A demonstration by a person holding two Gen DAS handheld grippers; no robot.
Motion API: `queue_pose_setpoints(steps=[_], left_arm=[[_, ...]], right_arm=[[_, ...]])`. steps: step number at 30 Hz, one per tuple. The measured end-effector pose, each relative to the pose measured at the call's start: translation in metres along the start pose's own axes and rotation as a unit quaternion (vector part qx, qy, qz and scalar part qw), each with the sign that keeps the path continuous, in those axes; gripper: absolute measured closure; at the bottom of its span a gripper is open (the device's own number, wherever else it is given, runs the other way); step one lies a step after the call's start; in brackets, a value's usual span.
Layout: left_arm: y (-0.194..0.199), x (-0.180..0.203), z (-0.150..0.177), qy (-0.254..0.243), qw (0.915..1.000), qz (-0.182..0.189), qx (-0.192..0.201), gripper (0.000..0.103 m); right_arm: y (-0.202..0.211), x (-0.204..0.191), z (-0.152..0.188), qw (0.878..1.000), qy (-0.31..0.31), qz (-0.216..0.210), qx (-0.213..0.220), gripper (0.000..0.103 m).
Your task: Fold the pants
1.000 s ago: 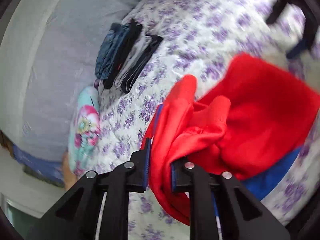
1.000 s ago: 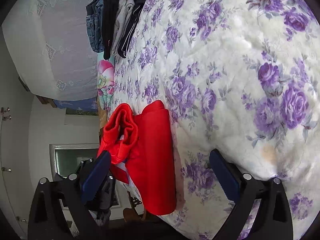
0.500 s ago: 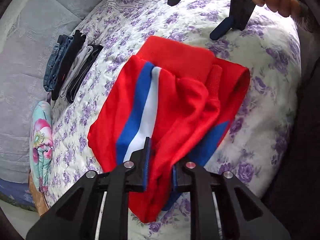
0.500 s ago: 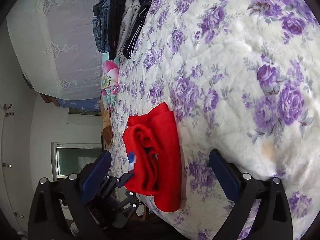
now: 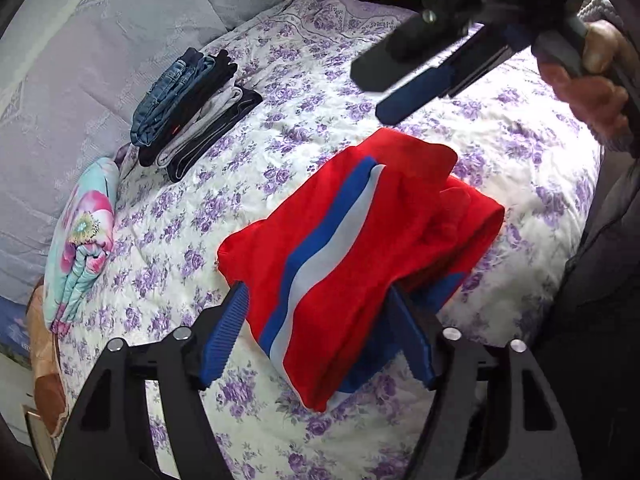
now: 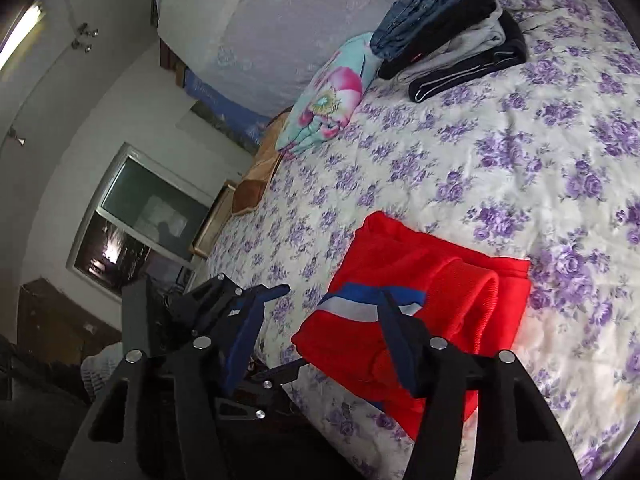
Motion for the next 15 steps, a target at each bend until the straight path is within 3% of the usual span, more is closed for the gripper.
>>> queue_pose_setpoints(steps=[2,4,5,6,8,11,13,14,15], left_arm=[[0.006,-0.001,0.002,0.022,0.9997,0.012,0.005,0.025],[0.011,-0.005,0.003,0.041,0.999,0.015,0.009,0.025],[0.011,-0.008,0.004,0.054,0.9984,0.012,0.01,0.022],[0.008,-0.012,0.006,0.074,0.9971,0.018,0.004,0.021],[-0.004,-0.014,0.008,0.111,0.9931,0.038,-0.008,0.021],[-0.022,-0.007,0.004,0.122,0.9913,0.047,-0.008,0.021],[-0.033,0.0,0.009,0.127,0.9901,0.056,-0.021,0.021],[-0.039,0.005,0.016,0.13,0.9885,0.069,-0.035,0.018],[-0.047,0.009,0.028,0.13,0.9869,0.076,-0.059,0.016]], right_arm=[[-0.01,0.008,0.016,0.999,0.0,0.017,-0.034,0.044],[-0.019,0.042,0.043,0.992,0.012,0.084,-0.094,0.051],[-0.02,0.061,0.058,0.987,0.01,0.11,-0.121,0.067],[-0.018,0.075,0.064,0.986,-0.013,0.113,-0.123,0.077],[-0.008,0.085,0.06,0.987,-0.071,0.099,-0.105,0.082],[0.0,0.077,0.052,0.989,-0.045,0.113,-0.089,0.079],[0.003,0.054,0.038,0.993,-0.018,0.098,-0.07,0.075],[0.002,0.042,0.03,0.994,-0.009,0.084,-0.062,0.071],[0.0,0.032,0.022,0.996,0.0,0.075,-0.052,0.055]])
Point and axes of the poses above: each gripper's, at about its wrist camera, not at the fingertips, and y roughly against the way its jaws point, x to its right, z to its underside, the point moved 10 cm from there along -y, roughly the way its jaws point, and after that the axes turned 15 degrees about x, right-handed, at the moved point
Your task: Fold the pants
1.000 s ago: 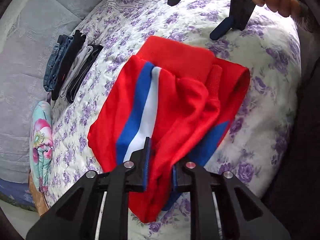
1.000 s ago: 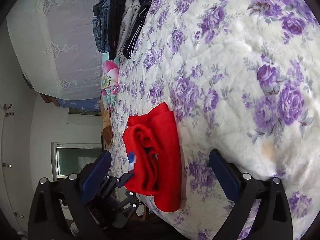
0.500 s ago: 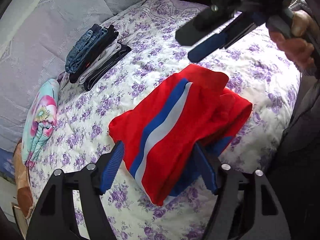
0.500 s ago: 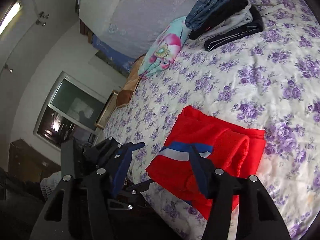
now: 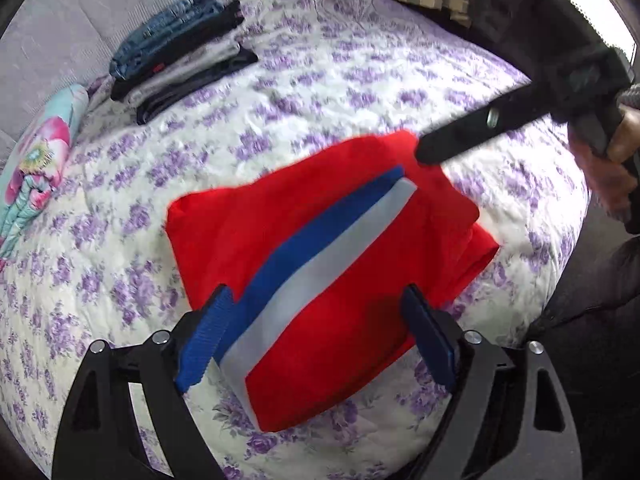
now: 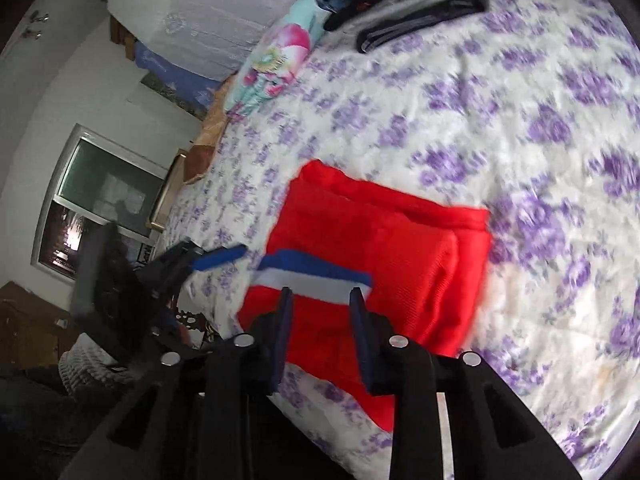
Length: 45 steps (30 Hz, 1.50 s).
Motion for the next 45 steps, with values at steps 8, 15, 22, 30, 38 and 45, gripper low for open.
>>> queue_pose_setpoints(steps=[8,15,22,30,38,45], left_arm=[[-0.018,-0.018,0.026,0.054,0.9981,0.001,-0.029,0.004],[0.019,-0.054,0.011,0.15,0.9883,0.021,0.014,0.005],[-0.026,-0.063,0.062,0.231,0.9687,0.041,-0.082,0.004],[-0.006,-0.06,0.03,0.118,0.9918,-0.042,-0.027,0.004],[-0.013,-0.057,0.019,0.08,0.9948,-0.059,-0.026,0.004],[-0.017,-0.055,0.02,0.084,0.9948,-0.053,-0.021,0.004]], right_arm=[[-0.048,0.032,-0.007,0.998,0.009,0.065,0.006,0.047],[-0.01,0.009,-0.013,0.996,0.031,0.077,0.038,0.025],[-0.04,0.056,0.036,0.99,-0.003,0.139,-0.038,0.013],[-0.038,0.05,0.042,0.991,0.0,0.123,-0.053,0.004],[-0.025,0.059,0.032,0.993,-0.109,0.046,-0.01,0.004],[-0.025,0.059,0.03,0.992,-0.121,0.047,-0.01,0.004]])
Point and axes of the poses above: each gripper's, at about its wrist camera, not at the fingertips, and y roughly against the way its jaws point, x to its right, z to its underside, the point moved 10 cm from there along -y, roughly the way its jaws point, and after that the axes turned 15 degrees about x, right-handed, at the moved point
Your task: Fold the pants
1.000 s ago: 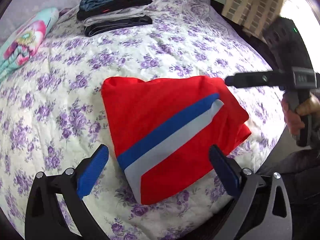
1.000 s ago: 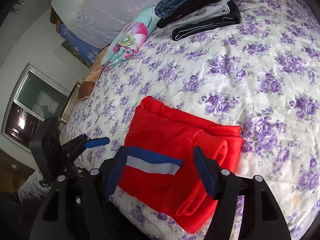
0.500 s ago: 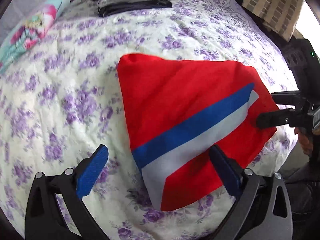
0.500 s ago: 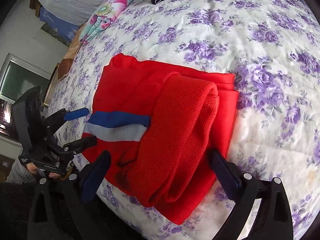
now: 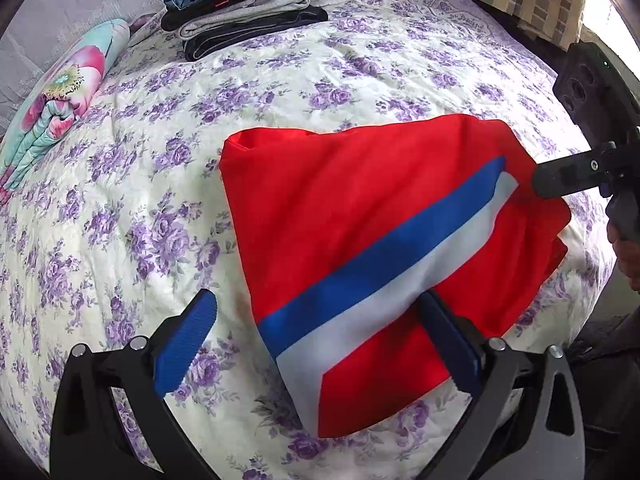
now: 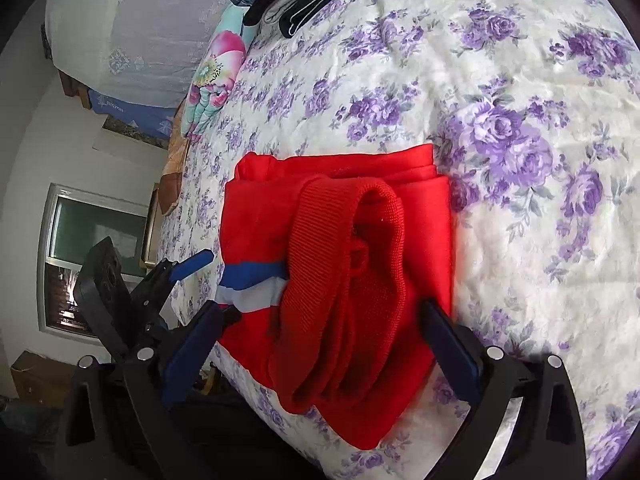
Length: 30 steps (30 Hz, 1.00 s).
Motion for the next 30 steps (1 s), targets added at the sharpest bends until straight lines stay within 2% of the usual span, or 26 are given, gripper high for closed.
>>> queue_pose_setpoints(steps=[8,12,14,17,21,30], left_arm=[[-0.004,-0.002,0.003,0.027,0.9995,0.017,-0.005,0.004],[-0.005,-0.002,0.004,0.035,0.9992,0.018,-0.007,0.004],[-0.005,-0.003,0.004,0.039,0.999,0.018,-0.008,0.004],[-0.006,-0.003,0.005,0.047,0.9987,0.018,-0.01,0.004],[-0.005,-0.004,0.007,0.053,0.9984,0.013,-0.012,0.004],[-0.004,-0.004,0.008,0.062,0.998,-0.004,-0.015,0.004]], right_arm=[[0.002,-0.002,0.001,1.0,0.017,0.02,-0.007,0.004],[0.017,-0.008,-0.017,0.998,0.043,0.04,0.024,0.004],[0.024,-0.002,-0.025,0.999,0.027,0.031,0.034,0.004],[0.026,0.02,-0.033,0.998,0.015,0.058,0.034,0.004],[0.019,0.027,-0.036,0.999,-0.012,0.032,0.031,0.004],[0.001,0.021,-0.035,1.0,-0.005,0.011,0.015,0.004]])
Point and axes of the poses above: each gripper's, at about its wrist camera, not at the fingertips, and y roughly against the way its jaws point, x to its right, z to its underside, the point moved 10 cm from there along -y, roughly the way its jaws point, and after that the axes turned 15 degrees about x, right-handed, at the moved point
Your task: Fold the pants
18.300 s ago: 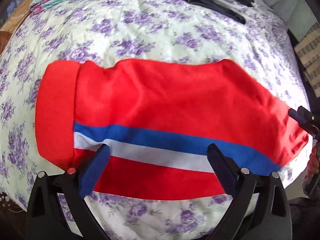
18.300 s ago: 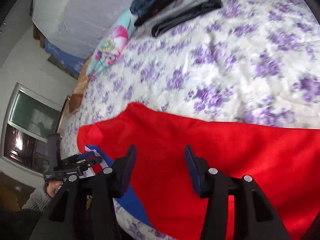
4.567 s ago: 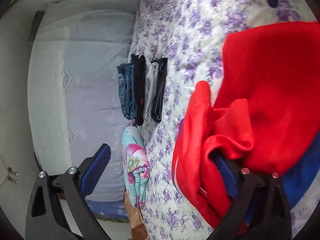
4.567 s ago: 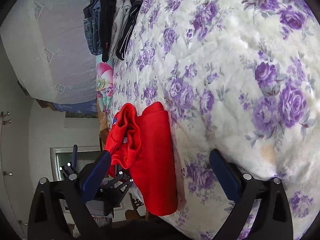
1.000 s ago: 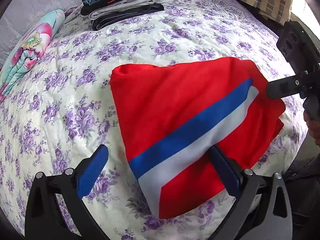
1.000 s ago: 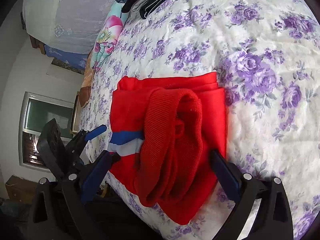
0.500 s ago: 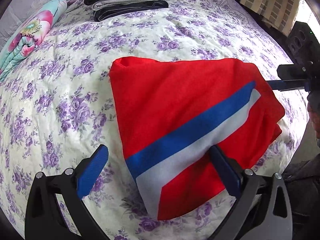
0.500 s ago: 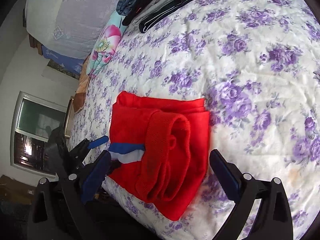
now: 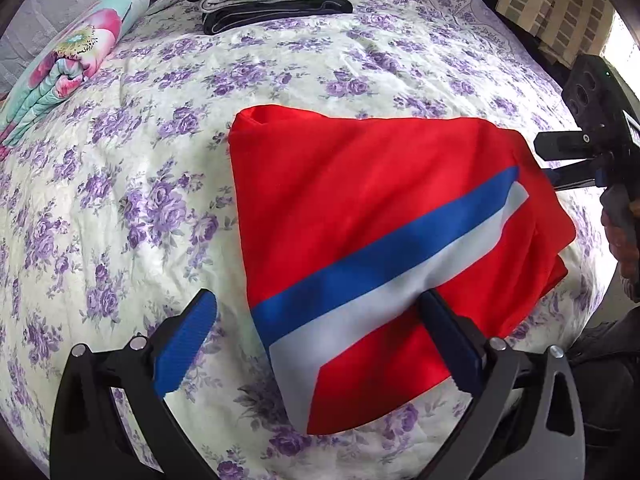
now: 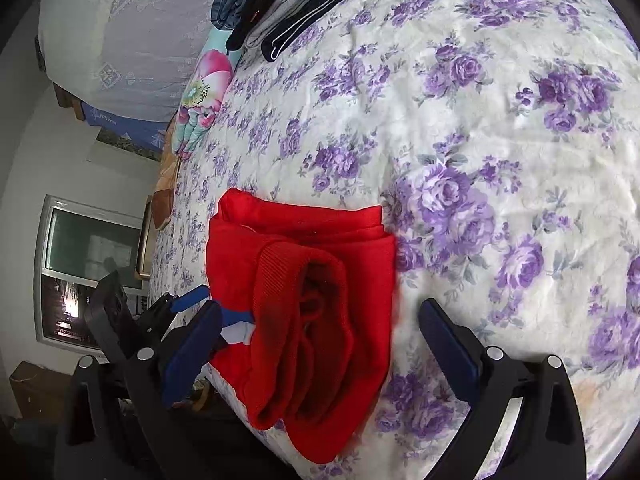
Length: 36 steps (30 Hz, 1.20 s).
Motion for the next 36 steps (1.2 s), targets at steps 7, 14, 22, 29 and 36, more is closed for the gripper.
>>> queue_pose_setpoints(steps=[7,14,22,29,36], left_arm=[[0.001,0.0,0.002,0.01,0.9999,-0.005,-0.001,0.004],[0.0,-0.002,0.004,0.035,0.9994,0.0,-0.004,0.004],[-0.001,-0.003,0.006,0.054,0.9985,0.005,-0.005,0.004],[0.001,-0.021,0.022,0.23,0.9663,0.117,-0.005,0.005],[0.017,-0.019,0.03,0.368,0.9016,0.228,0.013,0.005]], right_arm=[[-0.008,-0.007,-0.003,1.0,0.005,-0.008,-0.002,0.004],[-0.025,-0.019,0.001,0.999,0.027,-0.006,-0.016,0.003],[-0.03,-0.013,0.003,0.999,0.018,-0.015,-0.025,0.003],[-0.025,-0.011,0.006,0.999,0.025,-0.036,-0.023,0.004],[-0.022,-0.011,0.007,0.998,0.033,-0.04,-0.022,0.004]])
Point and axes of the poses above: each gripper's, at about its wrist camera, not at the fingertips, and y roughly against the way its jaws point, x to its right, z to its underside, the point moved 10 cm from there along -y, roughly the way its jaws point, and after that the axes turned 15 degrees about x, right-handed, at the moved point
